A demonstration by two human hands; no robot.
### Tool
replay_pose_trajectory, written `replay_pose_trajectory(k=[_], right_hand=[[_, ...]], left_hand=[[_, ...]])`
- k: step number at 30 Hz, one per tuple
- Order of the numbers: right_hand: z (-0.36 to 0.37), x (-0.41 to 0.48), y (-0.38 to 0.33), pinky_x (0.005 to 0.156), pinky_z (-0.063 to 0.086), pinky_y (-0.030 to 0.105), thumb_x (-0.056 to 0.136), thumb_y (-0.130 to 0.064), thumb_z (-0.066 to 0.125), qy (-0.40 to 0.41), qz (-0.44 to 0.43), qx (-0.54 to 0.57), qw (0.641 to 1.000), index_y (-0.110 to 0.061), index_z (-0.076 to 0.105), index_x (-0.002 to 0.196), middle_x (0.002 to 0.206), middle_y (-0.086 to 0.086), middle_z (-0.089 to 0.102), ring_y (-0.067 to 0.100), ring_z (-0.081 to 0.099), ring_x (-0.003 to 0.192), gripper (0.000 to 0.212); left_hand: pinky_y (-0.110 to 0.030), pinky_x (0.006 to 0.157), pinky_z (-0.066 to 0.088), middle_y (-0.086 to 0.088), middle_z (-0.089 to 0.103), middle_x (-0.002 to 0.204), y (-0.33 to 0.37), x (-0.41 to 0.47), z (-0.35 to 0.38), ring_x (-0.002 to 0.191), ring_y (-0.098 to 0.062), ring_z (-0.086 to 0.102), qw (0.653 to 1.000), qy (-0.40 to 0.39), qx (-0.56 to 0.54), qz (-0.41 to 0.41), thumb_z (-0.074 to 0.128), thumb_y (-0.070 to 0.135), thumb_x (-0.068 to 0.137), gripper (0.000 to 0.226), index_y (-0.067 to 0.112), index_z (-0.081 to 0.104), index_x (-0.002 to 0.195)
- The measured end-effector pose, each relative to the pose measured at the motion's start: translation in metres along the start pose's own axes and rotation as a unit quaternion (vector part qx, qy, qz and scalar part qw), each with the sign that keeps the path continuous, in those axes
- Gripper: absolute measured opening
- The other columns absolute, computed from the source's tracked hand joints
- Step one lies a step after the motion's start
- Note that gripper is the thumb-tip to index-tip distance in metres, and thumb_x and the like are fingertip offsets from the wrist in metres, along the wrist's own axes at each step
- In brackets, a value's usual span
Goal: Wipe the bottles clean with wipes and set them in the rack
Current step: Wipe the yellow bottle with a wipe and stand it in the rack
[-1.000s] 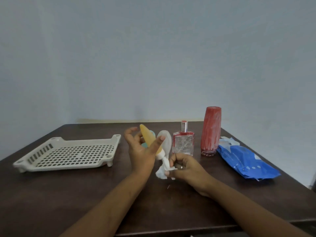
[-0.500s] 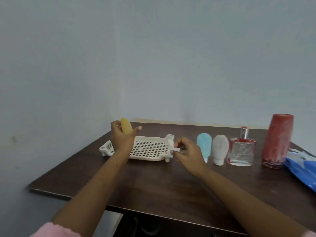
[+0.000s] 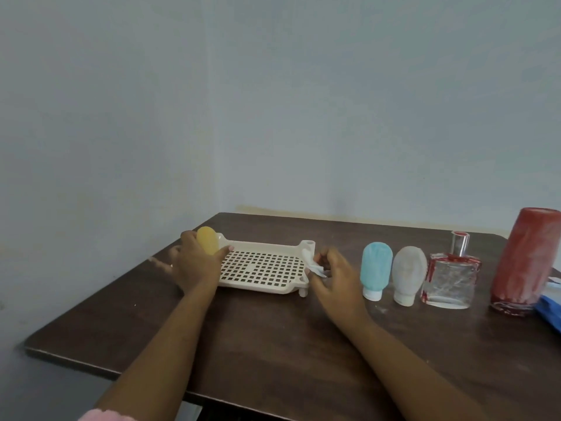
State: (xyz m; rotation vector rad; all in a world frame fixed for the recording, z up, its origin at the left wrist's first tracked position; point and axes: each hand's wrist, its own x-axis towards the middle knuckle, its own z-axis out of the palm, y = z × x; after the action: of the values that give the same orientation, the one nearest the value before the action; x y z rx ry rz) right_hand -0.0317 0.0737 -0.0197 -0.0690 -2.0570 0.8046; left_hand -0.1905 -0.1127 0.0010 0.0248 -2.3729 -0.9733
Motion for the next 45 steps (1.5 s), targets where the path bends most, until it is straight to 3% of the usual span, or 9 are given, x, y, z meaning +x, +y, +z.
replay_pose_trajectory(k=[6, 9, 11, 13, 21, 27, 33, 38, 45], right_hand=[[0.003, -0.001, -0.001, 0.065, 0.048, 0.023, 0.084, -0.009, 0.065, -0.014, -0.004, 0.01, 1.0, -0.021, 0.051, 0.088, 0.086, -0.009, 0.059, 0.006, 0.057, 0.08, 0.018], [0.002, -0.002, 0.0, 0.065, 0.051, 0.03, 0.084, -0.01, 0.065, -0.015, 0.005, 0.015, 1.0, -0.021, 0.052, 0.088, 0.086, -0.008, 0.059, 0.008, 0.058, 0.08, 0.018], [0.002, -0.003, 0.0, 0.064, 0.051, 0.033, 0.084, -0.009, 0.065, -0.015, 0.007, 0.019, 1.0, -0.02, 0.053, 0.088, 0.086, -0.008, 0.059, 0.009, 0.058, 0.079, 0.017], [0.002, -0.004, -0.002, 0.064, 0.051, 0.034, 0.083, -0.008, 0.066, -0.014, 0.007, 0.027, 1.0, -0.019, 0.053, 0.088, 0.085, -0.007, 0.059, 0.009, 0.058, 0.078, 0.017], [0.001, -0.005, -0.003, 0.065, 0.049, 0.026, 0.083, -0.009, 0.067, -0.02, 0.015, 0.029, 0.999, -0.02, 0.053, 0.089, 0.086, -0.009, 0.059, 0.008, 0.057, 0.079, 0.019], [0.002, -0.005, -0.001, 0.063, 0.048, 0.023, 0.083, -0.008, 0.067, -0.023, 0.02, 0.032, 0.999, -0.02, 0.053, 0.088, 0.086, -0.007, 0.06, 0.008, 0.059, 0.079, 0.019], [0.002, -0.005, -0.002, 0.064, 0.046, 0.016, 0.082, -0.008, 0.068, -0.023, 0.025, 0.03, 0.999, -0.021, 0.053, 0.087, 0.086, -0.008, 0.06, 0.004, 0.057, 0.079, 0.02], [0.001, -0.005, -0.002, 0.063, 0.045, 0.013, 0.082, -0.008, 0.068, -0.026, 0.028, 0.033, 0.999, -0.02, 0.053, 0.088, 0.087, -0.008, 0.061, 0.003, 0.058, 0.079, 0.02], [0.001, -0.007, -0.002, 0.064, 0.048, 0.018, 0.083, -0.011, 0.067, -0.035, 0.034, 0.023, 0.999, -0.021, 0.053, 0.09, 0.089, -0.009, 0.06, 0.004, 0.057, 0.08, 0.018]], left_hand=[[-0.064, 0.112, 0.005, -0.01, 0.061, 0.119, -0.009, 0.009, 0.005, 0.124, -0.034, 0.047, 0.998, -0.008, -0.044, -0.035, 0.075, 0.058, 0.07, 0.068, 0.017, 0.044, 0.115], [-0.06, 0.108, 0.026, -0.01, 0.062, 0.116, -0.011, 0.01, 0.005, 0.117, -0.035, 0.051, 0.997, -0.007, -0.066, -0.028, 0.077, 0.054, 0.07, 0.067, 0.018, 0.041, 0.113], [-0.054, 0.096, 0.042, -0.011, 0.062, 0.113, -0.014, 0.011, 0.005, 0.109, -0.034, 0.055, 0.995, 0.0, -0.095, -0.029, 0.08, 0.051, 0.068, 0.067, 0.018, 0.039, 0.11], [-0.049, 0.085, 0.049, -0.012, 0.061, 0.111, -0.016, 0.012, 0.005, 0.102, -0.035, 0.058, 0.991, 0.006, -0.132, -0.035, 0.081, 0.047, 0.068, 0.067, 0.016, 0.037, 0.108], [-0.044, 0.078, 0.047, -0.014, 0.059, 0.114, -0.018, 0.011, 0.004, 0.105, -0.035, 0.057, 0.99, 0.017, -0.134, -0.041, 0.082, 0.047, 0.068, 0.072, 0.014, 0.036, 0.113], [-0.047, 0.088, 0.047, -0.01, 0.056, 0.125, -0.022, 0.012, 0.006, 0.118, -0.032, 0.051, 0.993, -0.004, -0.111, -0.041, 0.086, 0.051, 0.058, 0.091, 0.016, 0.036, 0.126], [-0.047, 0.092, 0.047, -0.007, 0.051, 0.132, -0.029, 0.012, 0.006, 0.123, -0.03, 0.045, 0.993, -0.066, -0.064, -0.08, 0.089, 0.042, 0.057, 0.092, 0.013, 0.04, 0.129], [-0.045, 0.096, 0.041, -0.008, 0.051, 0.134, -0.028, 0.009, 0.001, 0.124, -0.029, 0.047, 0.992, -0.083, -0.022, -0.087, 0.083, 0.046, 0.066, 0.08, 0.015, 0.046, 0.13], [-0.045, 0.089, 0.047, -0.012, 0.057, 0.122, -0.032, 0.009, 0.002, 0.112, -0.031, 0.056, 0.99, -0.082, -0.059, -0.097, 0.081, 0.04, 0.071, 0.062, 0.01, 0.055, 0.118]])
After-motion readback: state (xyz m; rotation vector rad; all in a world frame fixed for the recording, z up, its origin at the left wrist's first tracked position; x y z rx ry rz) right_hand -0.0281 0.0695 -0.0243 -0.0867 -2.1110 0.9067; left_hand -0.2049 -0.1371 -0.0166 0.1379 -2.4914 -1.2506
